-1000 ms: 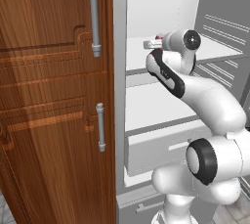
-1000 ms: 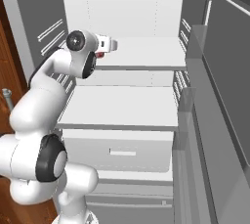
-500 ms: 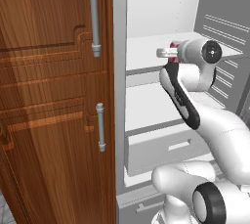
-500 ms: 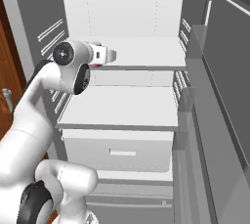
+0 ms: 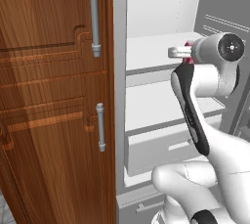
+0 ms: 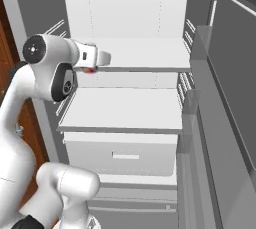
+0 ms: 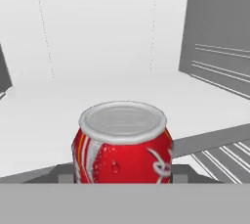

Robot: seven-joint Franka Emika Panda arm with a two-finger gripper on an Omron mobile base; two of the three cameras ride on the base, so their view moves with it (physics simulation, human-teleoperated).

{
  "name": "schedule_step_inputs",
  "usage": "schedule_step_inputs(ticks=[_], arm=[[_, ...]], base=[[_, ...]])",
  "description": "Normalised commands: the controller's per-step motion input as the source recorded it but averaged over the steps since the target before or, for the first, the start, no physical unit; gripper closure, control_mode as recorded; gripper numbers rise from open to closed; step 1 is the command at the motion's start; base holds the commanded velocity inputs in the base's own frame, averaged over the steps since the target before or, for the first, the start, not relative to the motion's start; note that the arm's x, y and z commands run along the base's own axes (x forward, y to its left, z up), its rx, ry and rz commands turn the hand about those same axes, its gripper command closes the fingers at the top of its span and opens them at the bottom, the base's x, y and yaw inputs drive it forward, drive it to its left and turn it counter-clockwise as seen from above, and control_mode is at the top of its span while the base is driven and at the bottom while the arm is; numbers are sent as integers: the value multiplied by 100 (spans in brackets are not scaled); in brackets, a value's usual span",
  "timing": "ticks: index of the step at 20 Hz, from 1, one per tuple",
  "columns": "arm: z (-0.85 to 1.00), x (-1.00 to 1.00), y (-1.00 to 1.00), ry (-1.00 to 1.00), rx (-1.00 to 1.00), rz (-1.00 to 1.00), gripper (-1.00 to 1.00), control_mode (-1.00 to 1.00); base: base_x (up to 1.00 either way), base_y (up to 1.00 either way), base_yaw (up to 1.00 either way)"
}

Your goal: Open the fridge, grab two sodas, and place both sodas inside the bowl with ice on the dining counter.

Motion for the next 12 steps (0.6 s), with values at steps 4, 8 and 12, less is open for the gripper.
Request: schedule_step_inputs(ticks=[4, 8, 12], arm=[[0, -100, 0, 11, 0, -6, 100, -100], [-3, -100, 0, 5, 0, -9, 100, -100], [-27, -100, 0, 0, 0, -10, 100, -100]], base=[[0, 0, 0], [0, 0, 0], [0, 0, 0]])
